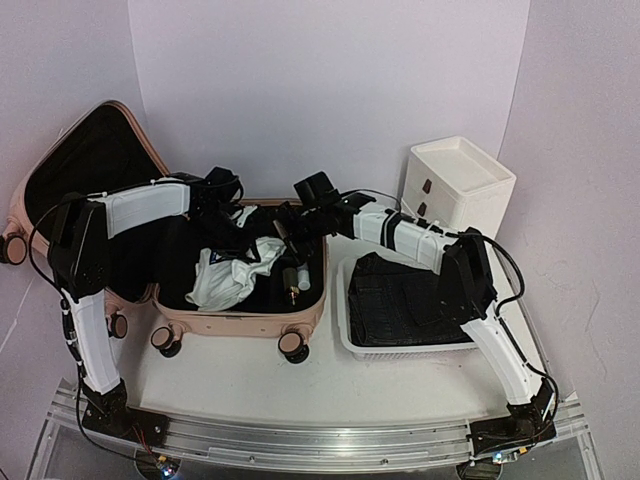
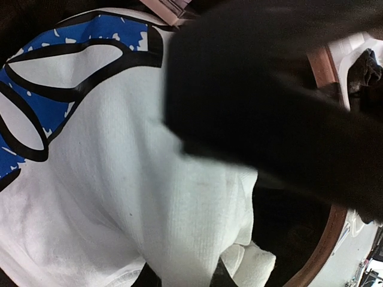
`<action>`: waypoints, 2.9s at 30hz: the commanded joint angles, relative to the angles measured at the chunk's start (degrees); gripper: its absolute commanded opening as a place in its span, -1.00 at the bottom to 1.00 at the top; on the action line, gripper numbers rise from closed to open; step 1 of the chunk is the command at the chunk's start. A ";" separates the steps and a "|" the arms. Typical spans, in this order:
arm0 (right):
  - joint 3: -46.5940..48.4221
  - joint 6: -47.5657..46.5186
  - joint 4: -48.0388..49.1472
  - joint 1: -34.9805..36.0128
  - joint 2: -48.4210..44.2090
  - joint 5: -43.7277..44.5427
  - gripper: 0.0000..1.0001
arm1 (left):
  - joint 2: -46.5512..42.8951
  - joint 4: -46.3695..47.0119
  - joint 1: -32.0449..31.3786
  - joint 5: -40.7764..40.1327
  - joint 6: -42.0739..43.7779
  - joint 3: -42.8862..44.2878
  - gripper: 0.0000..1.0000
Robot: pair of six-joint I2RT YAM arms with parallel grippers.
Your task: Open, take out, and arrange the luggage
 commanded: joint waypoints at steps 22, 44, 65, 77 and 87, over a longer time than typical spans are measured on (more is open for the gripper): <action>-12.73 3.70 37.86 0.08 -0.09 7.53 0.76 | -8.98 3.66 0.59 4.60 3.95 -3.22 -1.00; -22.06 0.86 44.10 4.09 -9.11 5.02 0.72 | -5.70 4.06 0.59 10.57 1.84 -2.56 -0.82; -31.07 -2.12 42.28 4.92 -14.26 4.39 0.47 | -15.59 4.85 0.81 10.22 3.29 -10.61 0.42; -31.07 -5.83 34.69 4.93 -15.76 4.72 -0.32 | -28.41 4.81 2.17 -1.29 3.10 -12.35 0.62; -26.83 -12.92 19.27 5.18 -19.42 5.52 -1.00 | -27.84 5.25 2.59 -5.83 4.54 -7.54 0.66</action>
